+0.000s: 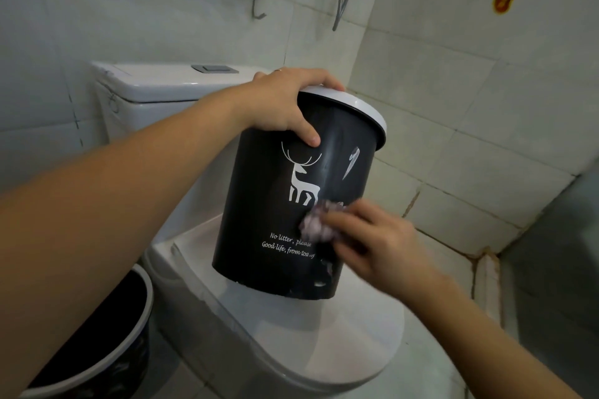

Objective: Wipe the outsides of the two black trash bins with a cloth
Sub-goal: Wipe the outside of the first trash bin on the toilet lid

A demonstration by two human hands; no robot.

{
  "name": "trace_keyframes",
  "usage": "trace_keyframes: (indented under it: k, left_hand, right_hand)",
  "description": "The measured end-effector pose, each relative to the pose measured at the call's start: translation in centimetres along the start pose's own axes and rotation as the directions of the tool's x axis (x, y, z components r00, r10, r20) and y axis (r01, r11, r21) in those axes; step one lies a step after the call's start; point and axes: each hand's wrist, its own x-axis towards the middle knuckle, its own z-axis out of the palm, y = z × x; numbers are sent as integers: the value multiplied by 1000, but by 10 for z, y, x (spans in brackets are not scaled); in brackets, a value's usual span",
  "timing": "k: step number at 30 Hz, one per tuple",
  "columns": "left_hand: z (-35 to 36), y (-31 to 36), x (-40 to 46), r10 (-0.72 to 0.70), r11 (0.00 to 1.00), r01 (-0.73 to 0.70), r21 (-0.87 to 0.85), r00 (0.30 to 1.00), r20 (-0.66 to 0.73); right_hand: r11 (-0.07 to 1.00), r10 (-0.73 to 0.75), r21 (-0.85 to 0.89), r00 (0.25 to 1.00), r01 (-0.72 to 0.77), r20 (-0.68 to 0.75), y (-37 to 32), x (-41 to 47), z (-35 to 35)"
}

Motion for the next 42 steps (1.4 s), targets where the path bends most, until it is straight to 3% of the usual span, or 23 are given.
trace_keyframes:
  k: [6,13,16,21,25,32,42]
  left_hand:
    - [0,7,-5,38,998,-38,41,999,2]
    - [-5,0,-8,23,1000,-24,15,1000,19]
    - [-4,2,-8,22,1000,-22,-6,999,33]
    - [-5,10,-10,51,998,-52,30,998,34]
    - [-5,10,-11,68,997,-69,26,997,40]
    - [-2,11,-13,88,996,-87,35,996,-14]
    - [-1,-5,-9,84,986,-85,-141,996,-11]
  right_hand:
    - [960,279,36,929,-279,-244,14,46,-3]
    - [996,82,-18,989,-84,-126,-1,20,-3]
    - [983,163,-57,972,-174,-169,9,40,-9]
    - [926,363,17,880,-376,-308,18,82,-18]
    - [951,295,-12,913,-310,-281,16,84,-18]
    - [936,334,-4,894,-351,-299,30,66,-23]
    - [943,326,26,899,-333,-293,33,66,-23]
